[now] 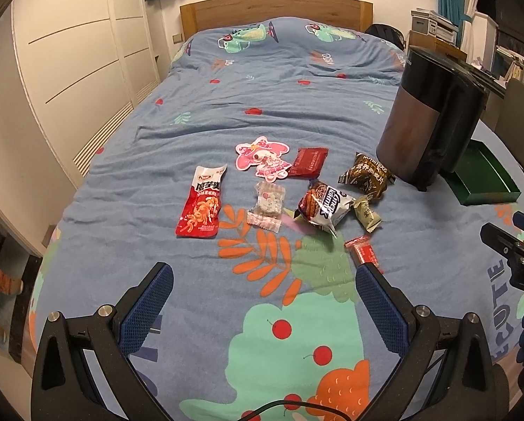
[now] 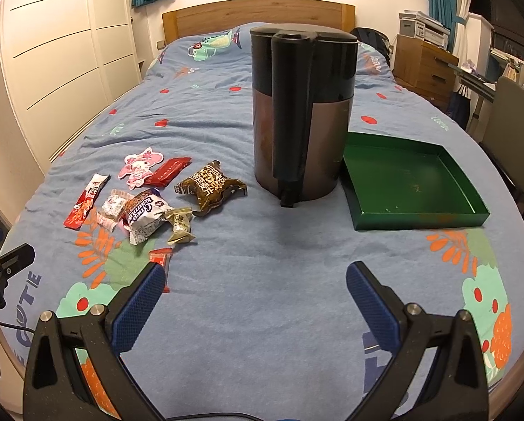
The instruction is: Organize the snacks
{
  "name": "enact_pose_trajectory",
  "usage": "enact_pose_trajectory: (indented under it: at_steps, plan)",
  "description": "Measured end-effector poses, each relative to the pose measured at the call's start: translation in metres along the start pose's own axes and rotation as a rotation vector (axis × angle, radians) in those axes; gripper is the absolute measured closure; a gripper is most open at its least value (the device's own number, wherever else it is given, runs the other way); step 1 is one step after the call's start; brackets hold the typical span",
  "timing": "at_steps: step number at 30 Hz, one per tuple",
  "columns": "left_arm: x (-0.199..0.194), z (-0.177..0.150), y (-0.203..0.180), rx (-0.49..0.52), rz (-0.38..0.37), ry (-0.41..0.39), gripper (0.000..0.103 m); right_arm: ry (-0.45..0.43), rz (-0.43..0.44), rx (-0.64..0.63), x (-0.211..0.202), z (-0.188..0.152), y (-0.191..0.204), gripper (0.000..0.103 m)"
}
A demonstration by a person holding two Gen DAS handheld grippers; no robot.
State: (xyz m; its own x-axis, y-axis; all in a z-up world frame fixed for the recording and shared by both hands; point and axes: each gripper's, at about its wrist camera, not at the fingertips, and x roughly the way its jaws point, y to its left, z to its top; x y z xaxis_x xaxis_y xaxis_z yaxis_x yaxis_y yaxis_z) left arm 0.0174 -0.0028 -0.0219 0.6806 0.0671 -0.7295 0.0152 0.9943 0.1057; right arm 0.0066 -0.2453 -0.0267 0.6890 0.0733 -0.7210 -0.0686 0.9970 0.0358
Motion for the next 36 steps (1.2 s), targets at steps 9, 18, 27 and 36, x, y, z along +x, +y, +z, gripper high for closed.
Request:
enact_pose_trajectory:
  at_steps: [9, 18, 27, 36]
  plan:
    - [0.0, 0.001, -0.009, 0.036, 0.022, -0.031, 0.001, -0.011, 0.0, -0.003, 0.003, 0.001, 0.004, 0.0]
    - [0.002, 0.001, -0.01, 0.029, -0.001, -0.02, 0.001, -0.007, -0.001, -0.016, 0.008, 0.001, 0.009, 0.0]
    - [0.01, 0.0, -0.005, 0.012, -0.013, -0.003, 0.001, 0.004, 0.006, -0.033, 0.017, 0.002, 0.022, 0.0]
    - [0.035, -0.003, 0.018, -0.019, -0.007, 0.042, 0.001, 0.055, 0.051, -0.052, 0.041, -0.002, 0.048, 0.0]
